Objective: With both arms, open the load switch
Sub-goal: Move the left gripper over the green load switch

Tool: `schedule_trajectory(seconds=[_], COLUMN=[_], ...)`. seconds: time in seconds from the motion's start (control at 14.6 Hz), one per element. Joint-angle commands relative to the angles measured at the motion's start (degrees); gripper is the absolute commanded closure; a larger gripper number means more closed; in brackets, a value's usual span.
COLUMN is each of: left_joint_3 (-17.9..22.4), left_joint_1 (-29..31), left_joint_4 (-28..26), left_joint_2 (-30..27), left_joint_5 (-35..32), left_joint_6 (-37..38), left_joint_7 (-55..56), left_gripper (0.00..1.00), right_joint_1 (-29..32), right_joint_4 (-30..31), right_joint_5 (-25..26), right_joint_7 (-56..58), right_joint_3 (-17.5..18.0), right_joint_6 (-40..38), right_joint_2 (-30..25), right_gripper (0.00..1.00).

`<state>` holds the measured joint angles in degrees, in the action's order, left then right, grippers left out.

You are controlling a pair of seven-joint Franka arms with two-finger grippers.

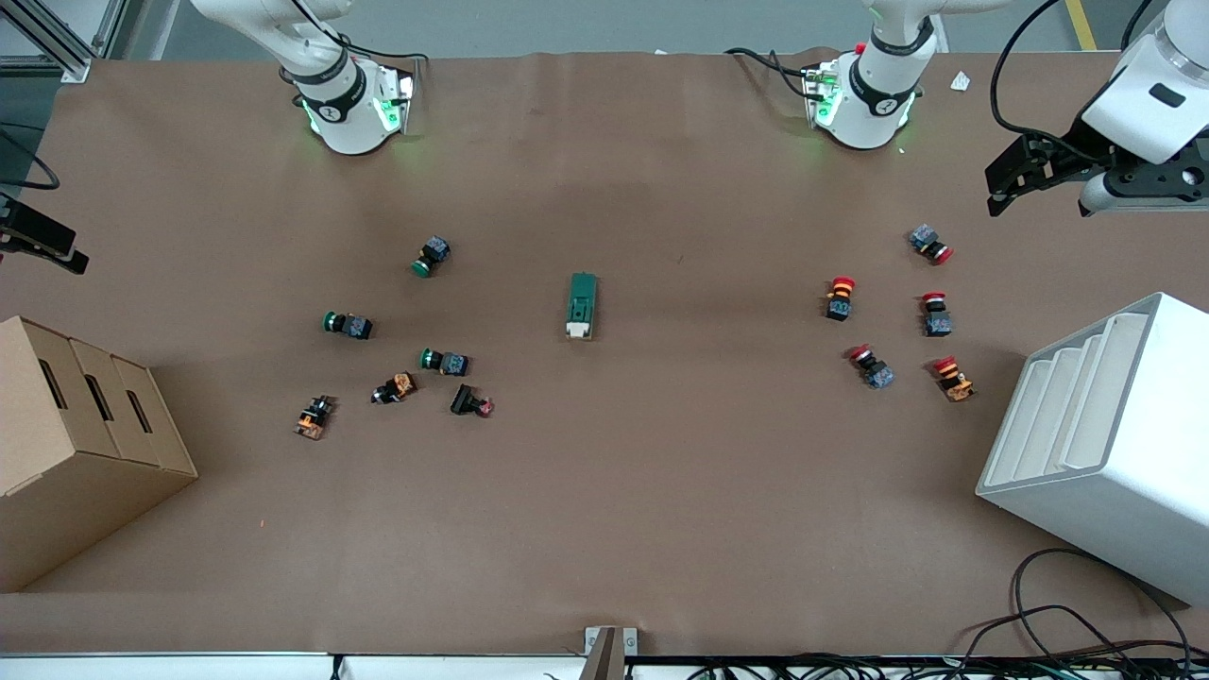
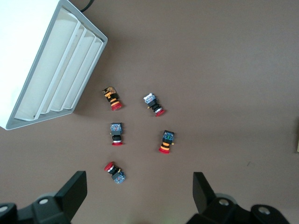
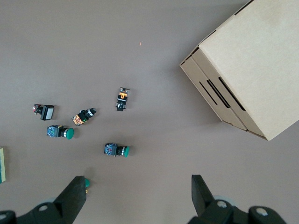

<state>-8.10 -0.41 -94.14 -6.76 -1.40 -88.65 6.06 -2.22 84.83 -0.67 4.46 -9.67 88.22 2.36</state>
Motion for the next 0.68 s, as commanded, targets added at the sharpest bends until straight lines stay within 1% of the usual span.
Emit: schedule_trajectory(seconds=[0.0, 0.14, 0.27, 0.34, 0.48, 0.62], left_joint_3=[0.1, 0.0, -1.0, -3.4, -7.2, -11.9], left_joint_1=[0.8, 0.6, -0.6, -1.8, -3.9, -5.7], left_joint_4=[1.8, 3.3, 3.4, 3.3, 2.7, 2.4], left_joint_2=[0.4, 0.5, 0.8, 1.9, 3.6, 6.9], left_joint_5=[0.7, 0.6, 0.4, 0.6, 0.6, -0.4], left_joint_6=[1.8, 1.9, 1.8, 1.1, -1.9, -5.5], left_joint_7=[-1.0, -1.0, -0.9, -0.6, 1.3, 5.9], left_gripper=[0.00, 0.00, 0.00, 0.00, 0.00, 0.00], right_joint_1=[-0.2, 0.2, 0.5, 0.6, 0.6, 0.6], right_joint_4=[-0.2, -0.2, -1.1, -2.4, -2.5, -2.5], right_joint_5=[0.8, 0.7, 0.9, 0.9, 0.9, 0.9], right_joint_7=[-1.4, -1.5, -1.6, -1.6, -1.6, -1.5], right_joint_3=[0.1, 0.1, 0.0, 0.0, -0.1, -0.1], right_joint_6=[-0.2, 0.0, 0.1, 0.0, 0.1, 0.2], right_joint_2=[0.0, 0.0, 0.0, 0.0, 0.1, 0.2], right_gripper=[0.00, 0.00, 0.00, 0.00, 0.00, 0.00])
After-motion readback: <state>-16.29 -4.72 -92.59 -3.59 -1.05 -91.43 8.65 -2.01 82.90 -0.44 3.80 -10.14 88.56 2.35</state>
